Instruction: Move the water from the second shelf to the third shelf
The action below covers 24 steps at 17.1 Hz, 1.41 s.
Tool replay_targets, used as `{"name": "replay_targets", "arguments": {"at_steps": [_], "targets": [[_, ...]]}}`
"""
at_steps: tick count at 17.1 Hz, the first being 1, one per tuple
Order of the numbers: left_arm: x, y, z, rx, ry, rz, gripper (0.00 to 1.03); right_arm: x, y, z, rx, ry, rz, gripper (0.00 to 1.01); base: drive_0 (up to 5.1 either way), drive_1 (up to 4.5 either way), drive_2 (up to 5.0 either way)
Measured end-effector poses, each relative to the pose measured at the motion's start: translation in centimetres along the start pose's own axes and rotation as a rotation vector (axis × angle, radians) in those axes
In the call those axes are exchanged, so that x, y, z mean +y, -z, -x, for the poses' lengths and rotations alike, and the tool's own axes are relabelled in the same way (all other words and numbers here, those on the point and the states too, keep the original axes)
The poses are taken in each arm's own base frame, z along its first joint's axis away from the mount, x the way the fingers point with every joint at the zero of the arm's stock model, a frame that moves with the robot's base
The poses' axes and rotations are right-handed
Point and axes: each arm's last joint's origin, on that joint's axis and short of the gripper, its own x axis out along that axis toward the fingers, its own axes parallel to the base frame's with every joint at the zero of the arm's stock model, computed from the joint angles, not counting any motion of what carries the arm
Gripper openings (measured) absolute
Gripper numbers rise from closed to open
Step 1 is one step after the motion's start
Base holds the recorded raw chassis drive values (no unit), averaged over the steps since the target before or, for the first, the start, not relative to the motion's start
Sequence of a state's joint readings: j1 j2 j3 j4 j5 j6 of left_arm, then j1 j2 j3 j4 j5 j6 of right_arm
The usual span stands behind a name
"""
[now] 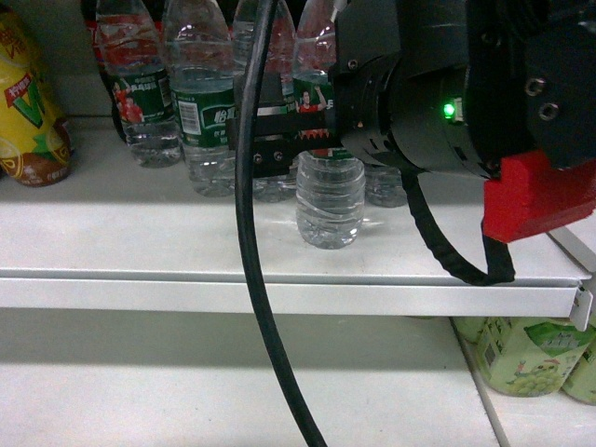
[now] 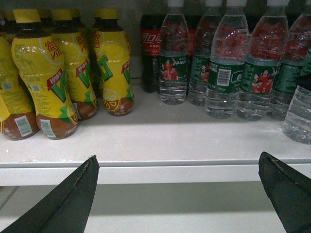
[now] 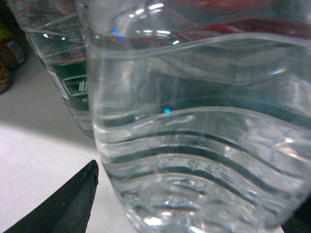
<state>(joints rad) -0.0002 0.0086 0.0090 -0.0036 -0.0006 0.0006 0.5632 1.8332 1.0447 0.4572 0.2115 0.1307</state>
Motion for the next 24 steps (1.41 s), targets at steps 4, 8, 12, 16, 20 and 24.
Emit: {"name": "replay_targets", "arguments": {"at_steps": [4,8,12,16,20,24], "targets": [[0.0,0.0,0.0,0.0,0.0,0.0,0.98,0.3,0.4,-0.7,0.017,0.035,0.008,0.91,0.0,0.0,0.0],[0.0,0.0,0.0,0.0,0.0,0.0,0.98,0.5,0.3,-0.6,0.008,0.047,0.004,0.49,0.0,0.0,0.0],[0.0,0.0,0.0,0.0,0.0,0.0,0.98,0.7,0.8,1.2,-0.008,0.004,-0.007,0.4,0.0,0.0,0.0],[0.0,0.0,0.0,0.0,0.0,0.0,0.98,-0.6,1.8,5.7,-0.015,-0.049,0.014,0.4,0.0,0.0,0.0],[0.0,0.0,0.0,0.0,0.0,0.0,0.98,-4.2,2.7,10.7,-0.041,0.0,0.022,0.4,0.0,0.0,0.0],[0.0,0.0,0.0,0.0,0.0,0.0,0.98,-8.8,5.4,15.9,-0.028,0.102,-0.02,0.4,0.0,0.0,0.0]]}}
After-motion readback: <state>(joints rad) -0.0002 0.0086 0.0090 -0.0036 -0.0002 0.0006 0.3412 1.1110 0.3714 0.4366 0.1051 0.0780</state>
